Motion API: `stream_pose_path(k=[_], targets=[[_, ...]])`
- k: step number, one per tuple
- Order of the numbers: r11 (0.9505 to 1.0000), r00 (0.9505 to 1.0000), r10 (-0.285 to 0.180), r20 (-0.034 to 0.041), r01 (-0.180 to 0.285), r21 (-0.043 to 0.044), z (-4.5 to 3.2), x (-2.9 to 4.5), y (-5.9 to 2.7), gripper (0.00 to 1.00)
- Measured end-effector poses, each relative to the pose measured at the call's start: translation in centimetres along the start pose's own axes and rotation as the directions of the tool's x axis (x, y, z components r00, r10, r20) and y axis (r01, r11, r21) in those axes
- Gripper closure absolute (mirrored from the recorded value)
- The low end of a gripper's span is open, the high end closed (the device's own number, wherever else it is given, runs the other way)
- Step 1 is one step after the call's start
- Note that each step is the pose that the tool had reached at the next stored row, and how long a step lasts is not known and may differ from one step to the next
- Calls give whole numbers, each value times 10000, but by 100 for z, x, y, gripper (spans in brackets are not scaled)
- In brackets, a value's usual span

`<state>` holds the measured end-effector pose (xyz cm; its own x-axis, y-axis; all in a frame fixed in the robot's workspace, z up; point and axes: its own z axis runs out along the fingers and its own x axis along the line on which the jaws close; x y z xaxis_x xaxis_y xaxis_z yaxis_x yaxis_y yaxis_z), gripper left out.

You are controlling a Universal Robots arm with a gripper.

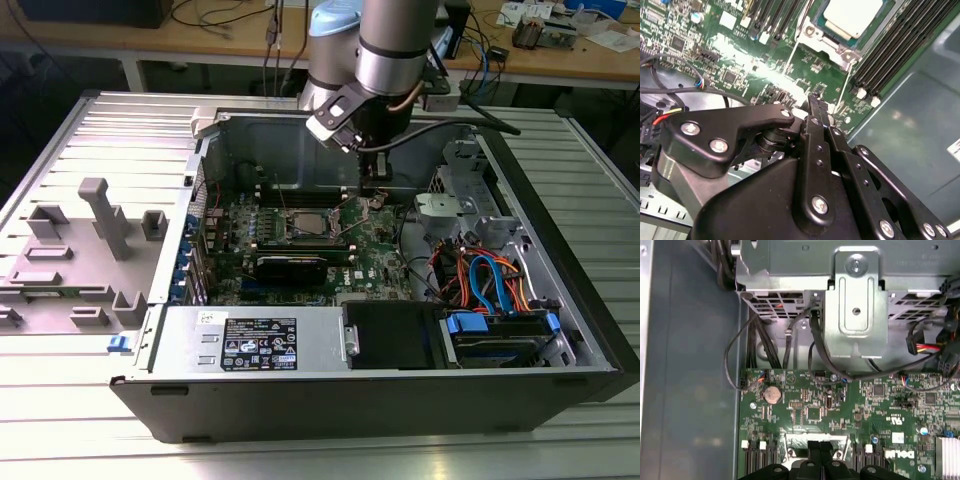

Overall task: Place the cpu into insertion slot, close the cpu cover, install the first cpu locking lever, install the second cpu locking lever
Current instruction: 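Close the cpu cover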

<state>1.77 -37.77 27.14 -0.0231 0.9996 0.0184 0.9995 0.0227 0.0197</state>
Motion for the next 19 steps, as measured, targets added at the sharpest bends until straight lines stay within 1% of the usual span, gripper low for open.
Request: stream_pose_path(k=[2, 4, 6, 8, 10, 12, 15, 17, 19], targets=[[10000, 10000, 0, 0, 0, 0, 11, -1, 42, 89], [10000, 10000, -1, 0, 1, 0, 29, -2, 110, 89], [10000, 10000, 3, 0, -3, 0, 39, -1, 145, 89], [10000, 10000, 18, 0, -18, 0, 70, -1, 203, 89], [10000, 10000, 18, 2, -18, 0, 105, 0, 237, 89], [10000, 10000, 17, 3, -17, 1, 127, 1, 247, 89], [10000, 10000, 19, 2, -19, 13, 193, 1, 248, 89], [10000, 10000, 18, 0, -18, 35, 259, 0, 247, 89], [10000, 10000, 14, 3, -14, 85, 265, 0, 241, 89]])
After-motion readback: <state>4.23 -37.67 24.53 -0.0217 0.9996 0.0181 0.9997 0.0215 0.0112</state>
